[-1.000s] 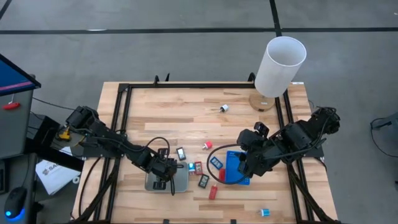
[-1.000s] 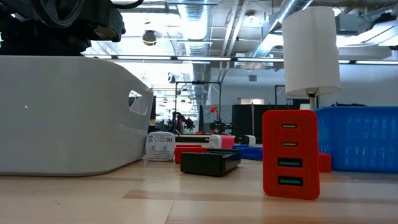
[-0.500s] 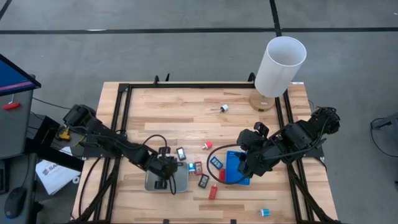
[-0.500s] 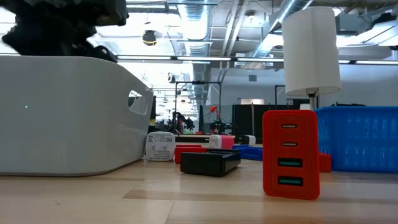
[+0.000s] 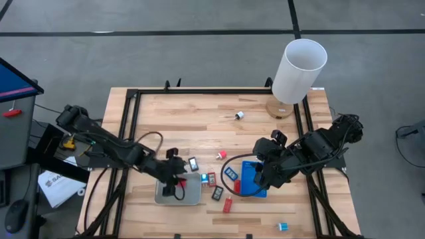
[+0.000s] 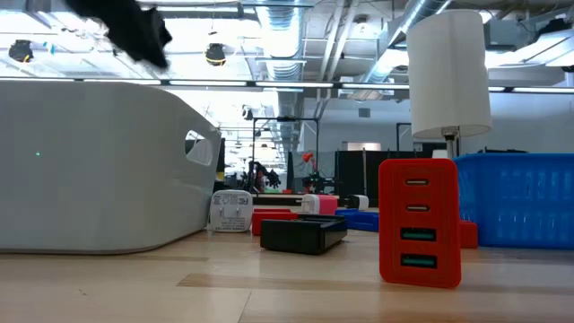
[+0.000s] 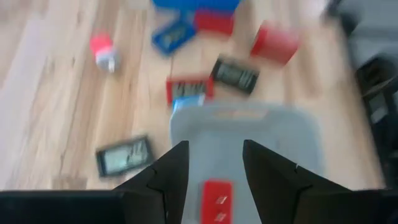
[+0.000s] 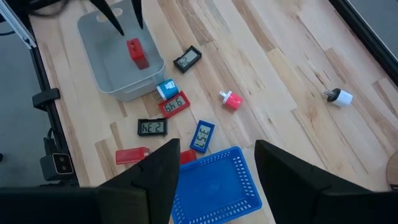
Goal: Pick & Place Office items
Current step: Put the red charger adapter into the gray bin
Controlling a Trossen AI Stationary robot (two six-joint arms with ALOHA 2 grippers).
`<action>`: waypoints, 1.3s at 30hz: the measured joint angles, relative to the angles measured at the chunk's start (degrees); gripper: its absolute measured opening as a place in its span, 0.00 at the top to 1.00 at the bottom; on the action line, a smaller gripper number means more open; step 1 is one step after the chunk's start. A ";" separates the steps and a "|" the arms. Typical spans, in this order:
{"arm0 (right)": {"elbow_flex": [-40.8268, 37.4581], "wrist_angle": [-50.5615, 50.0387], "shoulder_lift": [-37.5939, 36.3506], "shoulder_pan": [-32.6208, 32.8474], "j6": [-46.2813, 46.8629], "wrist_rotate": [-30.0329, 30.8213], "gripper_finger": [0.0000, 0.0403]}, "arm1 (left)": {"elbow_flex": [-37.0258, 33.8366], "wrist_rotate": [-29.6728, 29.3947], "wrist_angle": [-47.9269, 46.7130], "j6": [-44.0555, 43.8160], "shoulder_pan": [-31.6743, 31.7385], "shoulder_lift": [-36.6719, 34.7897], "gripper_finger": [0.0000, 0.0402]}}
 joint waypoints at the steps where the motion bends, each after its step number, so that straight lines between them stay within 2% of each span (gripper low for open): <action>1: -0.01 0.29 0.00 0.47 -0.45 0.51 0.50 | 0.00 0.00 0.96 -0.05 0.00 -1.26 0.63; 6: -0.05 4.35 1.64 4.82 -7.19 6.78 0.50 | 0.00 -5.83 7.03 -1.16 0.07 -7.88 0.63; 12: -0.07 14.79 3.96 7.00 -20.58 4.20 0.50 | 0.00 -8.35 13.91 -2.95 1.12 -14.13 0.63; 16: -0.04 17.88 3.86 4.87 -26.40 -5.07 0.50 | 0.00 -8.26 17.08 -2.89 -0.43 -16.19 0.63; 22: 0.04 18.33 4.48 -1.00 -33.89 -28.57 0.50 | 0.00 -8.40 21.62 -0.40 -4.37 -16.50 0.63; 25: -0.03 13.69 6.72 -3.30 -41.91 -36.35 0.50 | 0.00 -10.71 21.67 3.96 -6.50 -16.44 0.63; 29: -0.02 8.28 11.44 -6.07 -57.22 -40.98 0.50 | 0.02 -14.78 21.64 6.59 -8.63 -16.43 0.61; 33: -0.11 7.83 16.84 -8.07 -69.44 -41.29 0.50 | 0.02 -19.71 20.62 6.56 -12.18 -16.40 0.55; 39: -0.48 12.03 22.36 -9.91 -74.54 -47.64 0.50 | 0.07 -29.38 14.64 2.90 -19.74 -16.39 0.47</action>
